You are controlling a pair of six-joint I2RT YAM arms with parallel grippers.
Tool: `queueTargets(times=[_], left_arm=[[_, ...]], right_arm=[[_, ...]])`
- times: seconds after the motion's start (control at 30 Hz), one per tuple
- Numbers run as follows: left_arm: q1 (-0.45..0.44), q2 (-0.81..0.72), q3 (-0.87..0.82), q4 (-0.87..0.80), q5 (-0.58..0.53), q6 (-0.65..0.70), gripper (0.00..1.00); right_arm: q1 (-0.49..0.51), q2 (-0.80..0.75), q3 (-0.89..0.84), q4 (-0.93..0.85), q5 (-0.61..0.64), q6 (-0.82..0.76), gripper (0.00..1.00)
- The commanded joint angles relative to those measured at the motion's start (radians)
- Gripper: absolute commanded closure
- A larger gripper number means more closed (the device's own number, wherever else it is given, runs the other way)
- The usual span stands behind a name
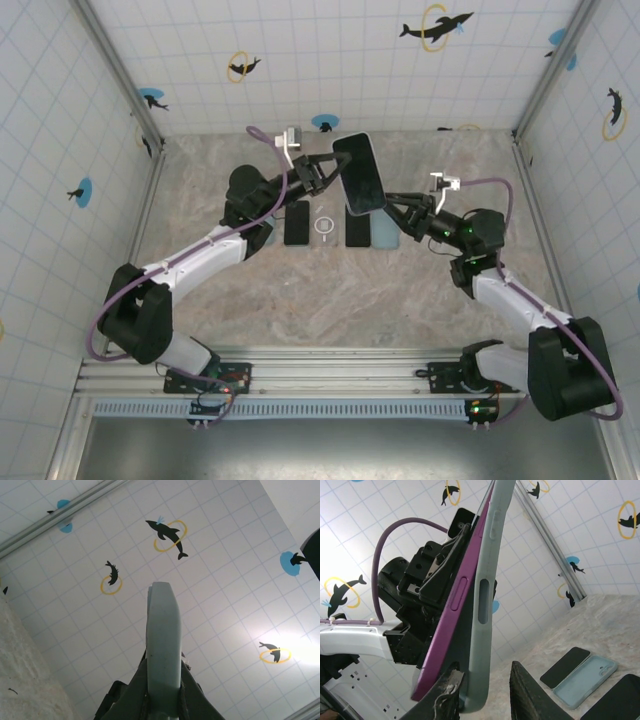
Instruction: Take the phone out of the phone case
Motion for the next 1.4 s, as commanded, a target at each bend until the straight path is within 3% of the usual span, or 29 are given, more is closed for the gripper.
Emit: queueTargets(times=[0.0, 0.33, 0.57, 0.87, 1.03, 1.13, 1.37], left_arm=[[-0.027, -0.002, 0.016, 0.104, -0.046, -0.036, 1.00], [-0.070, 0.056, -0.058, 0.147, -0.226, -0.103, 1.00], [-0.076, 0.086, -0.081, 0.158, -0.246, -0.123, 1.00], [-0.073, 0.125, -0.097, 0.180, -0.242, -0.178, 1.00], [-0.071, 0.136, -0.091, 0.170, -0.240, -0.192, 0.93], [-0.071, 0.138, -0.082, 0.167, -0.233, -0.203, 0.81], [-0.070, 0.152, -0.065, 0.153, -0.212, -0.212, 0.69]], right_arm=[[0.016, 0.022, 0.029, 0.013, 0.015, 0.024, 0.71], [0.097, 0.079, -0.006, 0.273, 0.144, 0.336, 0.74], [0.093, 0.064, -0.041, 0.279, 0.172, 0.362, 0.94], [0.067, 0.061, -0.078, 0.314, 0.212, 0.424, 1.00], [0.062, 0.053, -0.092, 0.311, 0.228, 0.429, 1.00], [0.061, 0.052, -0.098, 0.316, 0.237, 0.438, 1.00], [0.056, 0.047, -0.111, 0.312, 0.266, 0.443, 1.00]])
